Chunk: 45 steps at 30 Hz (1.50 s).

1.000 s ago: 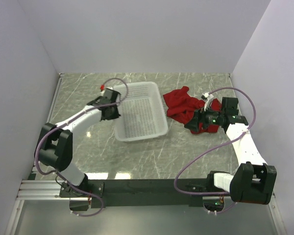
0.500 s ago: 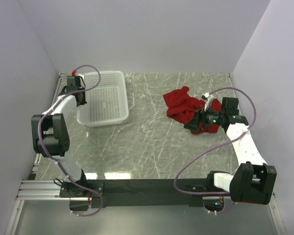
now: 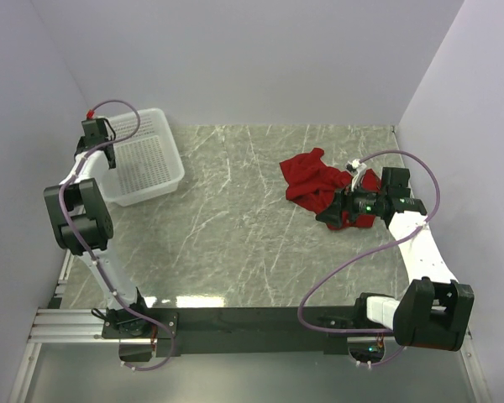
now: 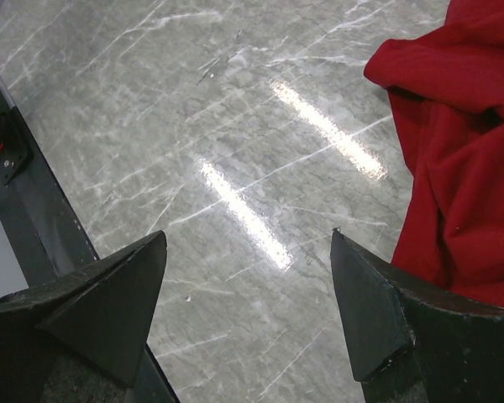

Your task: Fold and stack the t-shirts

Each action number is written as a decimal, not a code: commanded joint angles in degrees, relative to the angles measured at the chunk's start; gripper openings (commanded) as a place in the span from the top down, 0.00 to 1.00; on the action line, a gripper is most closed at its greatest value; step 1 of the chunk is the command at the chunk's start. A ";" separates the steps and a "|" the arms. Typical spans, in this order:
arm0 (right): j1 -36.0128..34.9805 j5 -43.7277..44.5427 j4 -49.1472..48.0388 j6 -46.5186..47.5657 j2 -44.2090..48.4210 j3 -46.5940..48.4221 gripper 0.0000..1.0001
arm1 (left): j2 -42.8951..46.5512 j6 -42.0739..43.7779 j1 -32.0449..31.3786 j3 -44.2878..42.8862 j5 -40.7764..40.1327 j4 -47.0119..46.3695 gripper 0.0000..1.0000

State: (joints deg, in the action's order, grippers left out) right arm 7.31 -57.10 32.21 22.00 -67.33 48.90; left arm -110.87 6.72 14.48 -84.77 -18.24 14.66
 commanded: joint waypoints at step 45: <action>-2.48 53.84 0.23 -14.88 -32.25 25.36 0.44 | 48.03 -32.47 -20.98 35.47 44.25 -8.94 0.01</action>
State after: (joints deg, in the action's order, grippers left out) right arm 5.39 -6.42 32.80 7.01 -98.67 72.23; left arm -62.89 -23.70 -5.06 -49.71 24.60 9.52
